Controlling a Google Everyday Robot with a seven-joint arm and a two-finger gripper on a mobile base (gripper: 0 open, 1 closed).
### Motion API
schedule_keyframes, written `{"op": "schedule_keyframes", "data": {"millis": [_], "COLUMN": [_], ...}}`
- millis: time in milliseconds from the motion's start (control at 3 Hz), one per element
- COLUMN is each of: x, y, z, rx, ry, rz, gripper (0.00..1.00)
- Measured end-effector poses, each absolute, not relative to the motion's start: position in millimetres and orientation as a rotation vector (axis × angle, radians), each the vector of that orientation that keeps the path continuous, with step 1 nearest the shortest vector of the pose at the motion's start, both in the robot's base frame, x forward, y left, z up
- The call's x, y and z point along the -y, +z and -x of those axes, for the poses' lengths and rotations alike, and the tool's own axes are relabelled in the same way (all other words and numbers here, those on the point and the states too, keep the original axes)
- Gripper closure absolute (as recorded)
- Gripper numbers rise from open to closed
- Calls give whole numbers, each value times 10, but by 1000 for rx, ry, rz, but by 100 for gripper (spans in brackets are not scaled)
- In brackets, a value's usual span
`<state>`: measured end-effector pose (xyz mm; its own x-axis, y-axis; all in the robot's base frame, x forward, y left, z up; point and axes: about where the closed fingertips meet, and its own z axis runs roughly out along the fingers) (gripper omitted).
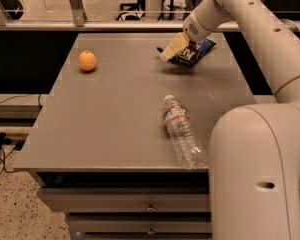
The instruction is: Pick blue chip bag
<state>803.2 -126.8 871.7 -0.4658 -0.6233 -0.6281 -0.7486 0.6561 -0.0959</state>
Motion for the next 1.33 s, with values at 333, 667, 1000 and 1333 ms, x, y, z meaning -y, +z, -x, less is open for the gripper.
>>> {"op": "schedule_keyframes", "data": {"millis": [333, 667, 1000, 1333], "x": [1298, 1333, 1297, 1131], "y": [8660, 8745, 8970, 9309], "z": [-8109, -8114, -8057, -7893], "rx": [-2259, -2249, -2187, -2072], "ry": [285, 322, 347, 414], "rz": [996, 962, 993, 1074], "gripper": [17, 49, 72, 95]}}
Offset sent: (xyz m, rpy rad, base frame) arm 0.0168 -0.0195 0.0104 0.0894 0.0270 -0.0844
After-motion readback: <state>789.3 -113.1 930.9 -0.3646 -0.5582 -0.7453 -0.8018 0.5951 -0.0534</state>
